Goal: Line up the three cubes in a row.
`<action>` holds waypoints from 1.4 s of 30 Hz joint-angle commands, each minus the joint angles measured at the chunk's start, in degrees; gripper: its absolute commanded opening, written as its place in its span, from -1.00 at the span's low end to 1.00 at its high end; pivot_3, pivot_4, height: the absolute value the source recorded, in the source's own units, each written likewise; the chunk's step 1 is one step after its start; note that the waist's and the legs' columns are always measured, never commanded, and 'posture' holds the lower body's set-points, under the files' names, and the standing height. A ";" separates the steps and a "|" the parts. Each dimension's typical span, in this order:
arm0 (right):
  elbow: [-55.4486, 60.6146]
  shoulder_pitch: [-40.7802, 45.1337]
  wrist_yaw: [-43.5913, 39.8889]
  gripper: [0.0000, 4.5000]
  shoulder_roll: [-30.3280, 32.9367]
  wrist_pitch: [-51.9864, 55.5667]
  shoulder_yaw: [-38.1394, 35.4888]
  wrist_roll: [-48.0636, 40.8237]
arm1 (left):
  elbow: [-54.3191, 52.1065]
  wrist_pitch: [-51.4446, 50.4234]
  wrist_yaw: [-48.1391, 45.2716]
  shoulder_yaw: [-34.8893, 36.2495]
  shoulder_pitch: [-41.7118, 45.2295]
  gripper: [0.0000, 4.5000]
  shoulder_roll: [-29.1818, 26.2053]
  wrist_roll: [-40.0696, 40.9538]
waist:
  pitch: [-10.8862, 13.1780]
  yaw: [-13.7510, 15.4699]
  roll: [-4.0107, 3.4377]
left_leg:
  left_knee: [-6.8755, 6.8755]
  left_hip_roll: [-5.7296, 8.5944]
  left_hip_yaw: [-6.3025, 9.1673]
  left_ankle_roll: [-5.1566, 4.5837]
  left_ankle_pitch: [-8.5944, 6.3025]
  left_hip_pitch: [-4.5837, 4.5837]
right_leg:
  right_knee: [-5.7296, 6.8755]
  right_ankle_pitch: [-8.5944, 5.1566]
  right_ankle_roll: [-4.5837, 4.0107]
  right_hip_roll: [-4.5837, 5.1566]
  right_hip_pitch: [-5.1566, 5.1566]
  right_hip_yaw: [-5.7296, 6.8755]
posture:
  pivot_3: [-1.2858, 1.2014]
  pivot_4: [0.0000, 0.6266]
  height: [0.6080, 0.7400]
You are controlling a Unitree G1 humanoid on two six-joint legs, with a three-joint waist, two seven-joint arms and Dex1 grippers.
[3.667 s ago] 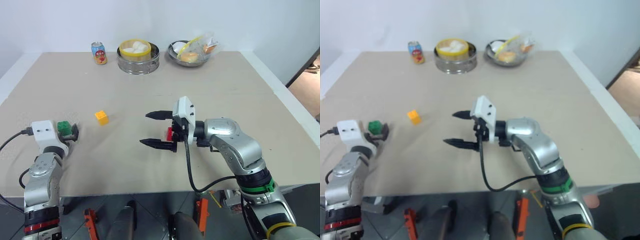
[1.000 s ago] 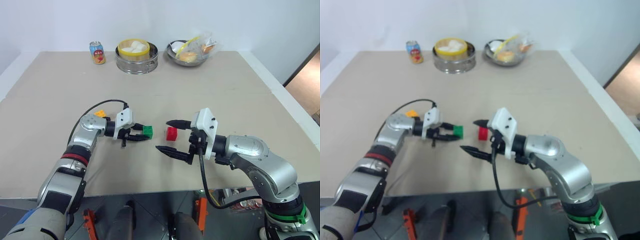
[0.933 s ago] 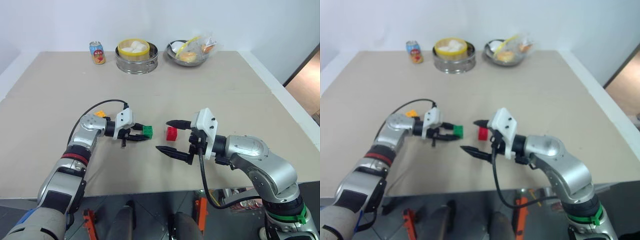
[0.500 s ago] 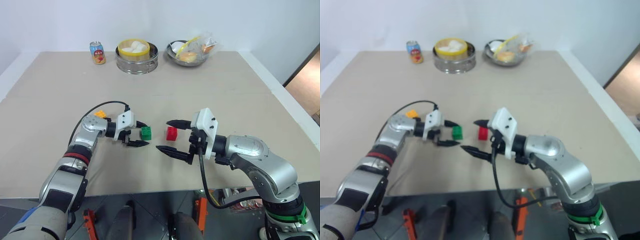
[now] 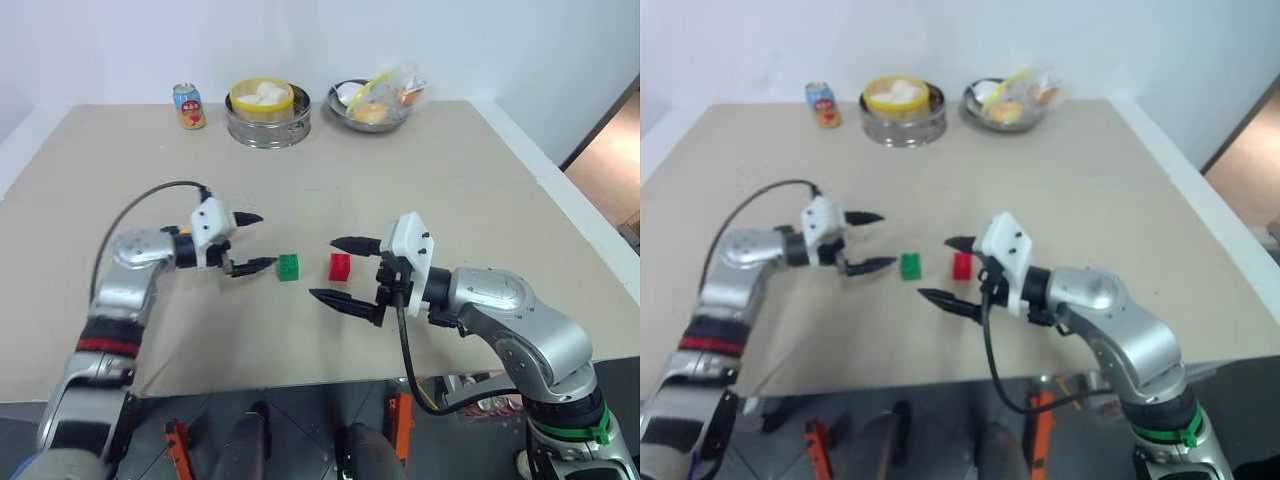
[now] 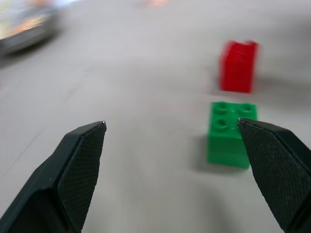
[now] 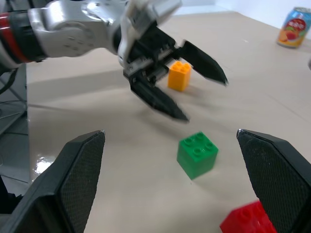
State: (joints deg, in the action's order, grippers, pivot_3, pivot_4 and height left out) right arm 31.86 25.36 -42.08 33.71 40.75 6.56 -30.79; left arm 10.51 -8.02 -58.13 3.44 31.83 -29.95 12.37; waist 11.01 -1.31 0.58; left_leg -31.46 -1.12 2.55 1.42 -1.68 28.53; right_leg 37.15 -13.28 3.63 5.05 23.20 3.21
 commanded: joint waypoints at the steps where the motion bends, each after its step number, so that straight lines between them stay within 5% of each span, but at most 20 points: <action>1: -1.08 2.10 -2.07 1.00 -0.18 -2.13 -0.25 -0.41 | -14.59 -11.36 12.81 7.08 -3.87 0.99 1.57 4.17 | 0.00 0.09 0.00 | -0.01 -0.07 0.01 0.00 0.00 0.00 | 0.00 0.01 -0.01 0.01 0.05 0.03 | 0.03 -0.52 1.00; 6: -4.07 4.22 -5.21 1.00 -0.09 -3.57 0.72 0.06 | -24.80 -15.14 25.53 9.52 -11.12 0.99 4.54 1.58 | 0.00 0.18 0.00 | -0.03 -0.07 -0.14 0.01 -0.01 -0.02 | -0.02 0.08 -0.09 0.12 0.02 0.04 | 0.03 -0.52 1.00; 16: -6.71 5.96 -8.31 1.00 -0.19 -5.04 1.63 0.93 | -28.38 -15.57 53.88 11.27 -15.72 0.99 16.59 -8.98 | -0.01 0.33 0.01 | -0.06 -0.21 -0.67 0.01 -0.01 -0.05 | -0.03 0.28 -0.09 0.12 0.12 0.03 | 0.03 -0.52 1.00; 26: -6.44 5.90 -8.62 1.00 0.03 -4.62 1.43 1.56 | -24.74 -15.51 63.54 6.88 -14.40 0.99 23.89 -13.63 | -0.02 0.72 0.02 | -0.11 -0.28 -0.84 0.00 -0.01 -0.05 | -0.03 0.30 -0.07 0.11 0.13 0.01 | 0.03 -0.52 1.00; 42: -4.23 4.91 -7.04 1.00 1.21 -3.24 0.26 1.04 | -16.26 -17.11 68.48 5.29 -9.82 0.99 27.90 -14.23 | -0.02 1.62 0.02 | -0.15 -0.34 -0.93 0.00 -0.03 -0.04 | -0.07 0.30 -0.07 0.11 0.14 0.04 | 0.03 -0.52 1.00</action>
State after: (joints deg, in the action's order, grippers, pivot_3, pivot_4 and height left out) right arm 24.86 30.05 -49.51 34.46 37.66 8.63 -29.02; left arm -6.06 -25.34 9.89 9.32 20.96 -2.26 -1.64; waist 11.00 0.31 0.61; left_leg -31.60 -1.45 1.62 1.42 -1.71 28.48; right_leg 37.07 -12.98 3.56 5.16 23.35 3.25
